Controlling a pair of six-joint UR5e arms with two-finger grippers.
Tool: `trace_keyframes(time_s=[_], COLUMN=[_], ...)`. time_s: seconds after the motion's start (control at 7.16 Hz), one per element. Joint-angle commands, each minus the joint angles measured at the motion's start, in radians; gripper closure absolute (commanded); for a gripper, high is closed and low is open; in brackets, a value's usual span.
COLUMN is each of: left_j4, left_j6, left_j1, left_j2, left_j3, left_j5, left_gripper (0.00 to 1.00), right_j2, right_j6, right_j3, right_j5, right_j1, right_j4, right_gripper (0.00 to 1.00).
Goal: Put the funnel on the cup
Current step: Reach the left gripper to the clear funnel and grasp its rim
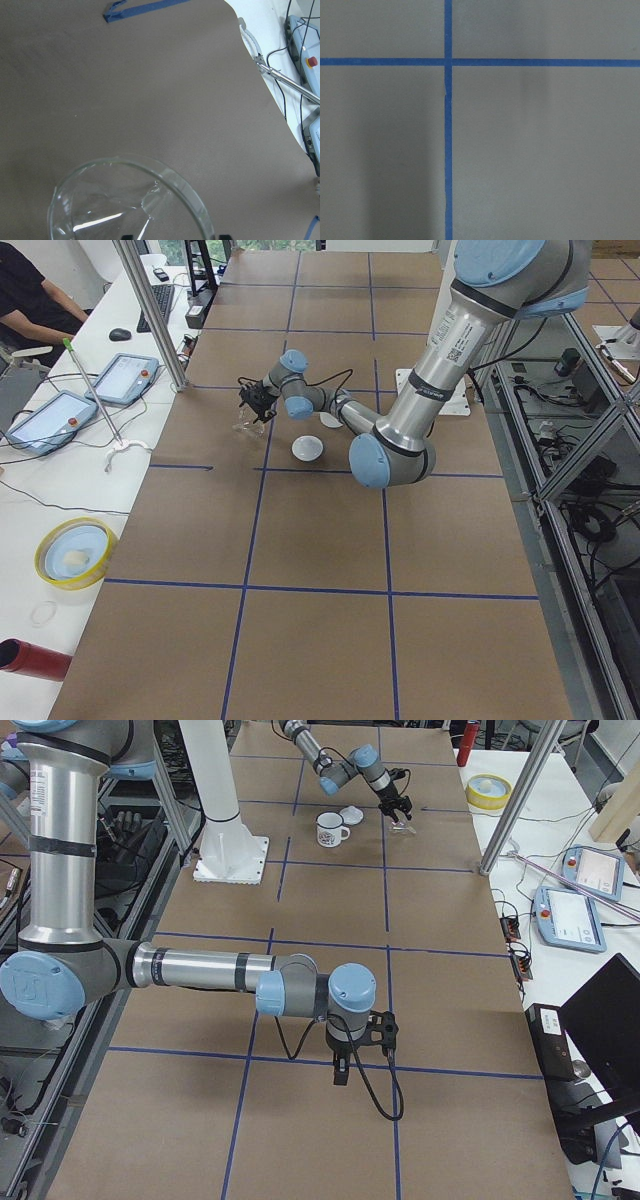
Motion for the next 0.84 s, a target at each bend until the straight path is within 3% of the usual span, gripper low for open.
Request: trace_keyframes(time_s=[0.0, 0.42, 0.7], left_j4=[-0.003, -0.02, 0.078], left_j6=[0.007, 0.059, 0.082], left_j1=[-0.001, -0.04, -0.126], left_j2=[-0.008, 0.007, 0.088], left_j3=[-0.007, -0.123, -0.306], left_j5=[0.003, -0.049, -0.28], left_gripper=[1.0, 1.0, 1.0], right_j2=[0.0, 0.0, 0.0], right_j6=[0.0, 0.0, 0.0], right_j3=[0.0, 0.0, 0.0], right_j5=[0.0, 0.0, 0.0], right_j1=[0.0, 0.0, 0.0], right_j4=[0.0, 0.0, 0.0], right_gripper=[0.0, 0.0, 0.0])
